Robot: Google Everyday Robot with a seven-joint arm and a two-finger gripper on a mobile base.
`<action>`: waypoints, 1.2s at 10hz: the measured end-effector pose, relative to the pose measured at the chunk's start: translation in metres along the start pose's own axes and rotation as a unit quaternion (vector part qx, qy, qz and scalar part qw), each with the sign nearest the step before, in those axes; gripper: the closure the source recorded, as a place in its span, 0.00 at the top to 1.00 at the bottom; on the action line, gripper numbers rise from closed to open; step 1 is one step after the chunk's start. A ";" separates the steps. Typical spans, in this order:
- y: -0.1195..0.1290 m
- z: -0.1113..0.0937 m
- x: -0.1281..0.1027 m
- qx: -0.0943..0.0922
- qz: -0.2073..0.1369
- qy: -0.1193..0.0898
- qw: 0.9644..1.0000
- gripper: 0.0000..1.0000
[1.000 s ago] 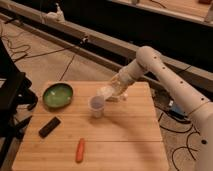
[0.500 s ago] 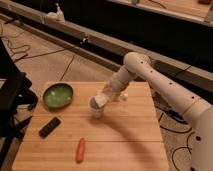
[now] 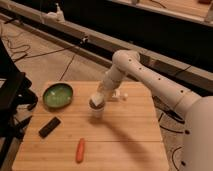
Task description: Place the white sponge in the ceramic cup
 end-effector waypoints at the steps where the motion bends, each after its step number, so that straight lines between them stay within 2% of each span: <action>1: -0.001 0.002 -0.001 -0.003 0.001 0.002 1.000 0.60; 8: 0.009 0.016 -0.002 -0.023 0.013 0.000 1.000 0.62; 12: 0.007 0.004 0.003 -0.015 0.017 0.005 1.000 0.62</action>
